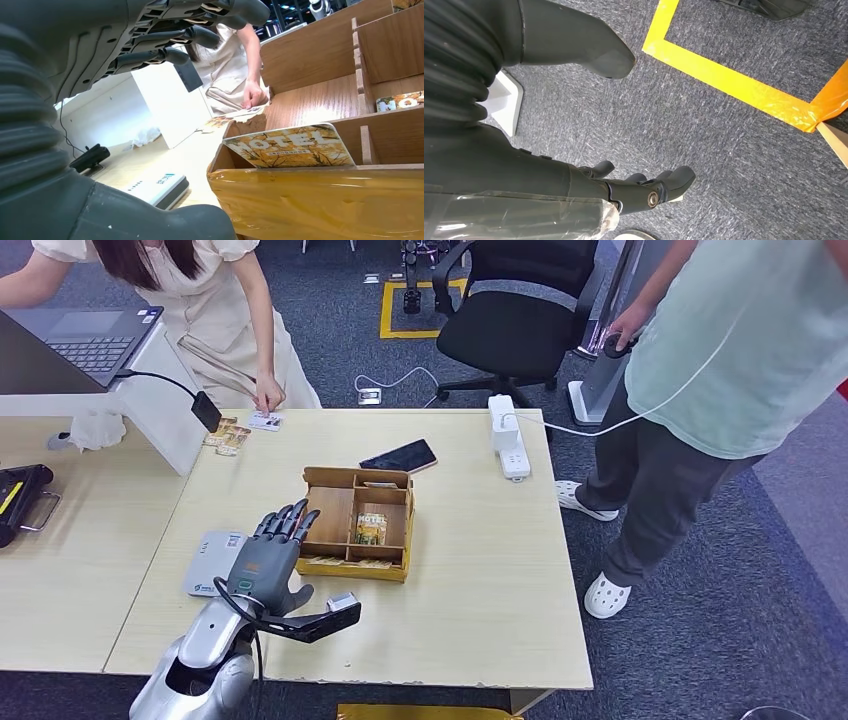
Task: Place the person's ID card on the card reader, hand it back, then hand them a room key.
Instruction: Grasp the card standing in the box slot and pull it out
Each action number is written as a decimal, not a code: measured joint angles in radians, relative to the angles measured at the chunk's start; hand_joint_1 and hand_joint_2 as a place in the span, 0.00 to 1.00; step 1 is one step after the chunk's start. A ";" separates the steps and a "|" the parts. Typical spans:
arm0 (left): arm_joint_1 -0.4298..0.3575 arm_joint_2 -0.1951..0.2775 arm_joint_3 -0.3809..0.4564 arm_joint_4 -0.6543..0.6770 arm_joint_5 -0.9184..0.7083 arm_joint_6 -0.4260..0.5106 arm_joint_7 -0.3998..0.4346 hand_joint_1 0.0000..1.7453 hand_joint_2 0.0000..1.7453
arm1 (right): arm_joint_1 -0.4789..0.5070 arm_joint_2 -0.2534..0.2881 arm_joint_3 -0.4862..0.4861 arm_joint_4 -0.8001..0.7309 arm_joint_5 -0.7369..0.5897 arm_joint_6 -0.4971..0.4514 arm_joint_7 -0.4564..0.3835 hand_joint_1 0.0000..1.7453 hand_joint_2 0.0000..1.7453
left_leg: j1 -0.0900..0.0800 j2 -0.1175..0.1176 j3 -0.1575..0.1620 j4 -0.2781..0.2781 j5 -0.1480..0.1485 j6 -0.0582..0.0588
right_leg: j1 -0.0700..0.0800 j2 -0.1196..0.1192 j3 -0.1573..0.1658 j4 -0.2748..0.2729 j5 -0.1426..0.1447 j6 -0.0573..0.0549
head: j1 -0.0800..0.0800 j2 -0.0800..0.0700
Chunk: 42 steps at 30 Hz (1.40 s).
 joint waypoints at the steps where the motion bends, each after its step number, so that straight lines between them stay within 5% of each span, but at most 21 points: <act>1: 0.000 0.000 0.000 0.000 0.000 0.000 0.000 0.00 1.00 | 0.000 0.000 0.000 0.000 0.000 0.000 0.000 0.00 1.00 | 0.000 0.000 0.000 0.000 0.000 0.000 | 0.000 0.000 0.000 0.000 0.000 0.000 | 0.000 0.000; 42: -0.006 0.082 -0.059 0.017 0.134 -0.030 -0.077 0.00 1.00 | -0.004 0.000 0.000 0.000 0.014 0.002 -0.005 0.00 1.00 | 0.000 0.000 0.000 0.000 0.000 0.000 | 0.000 0.000 0.000 0.000 0.000 0.000 | 0.000 0.000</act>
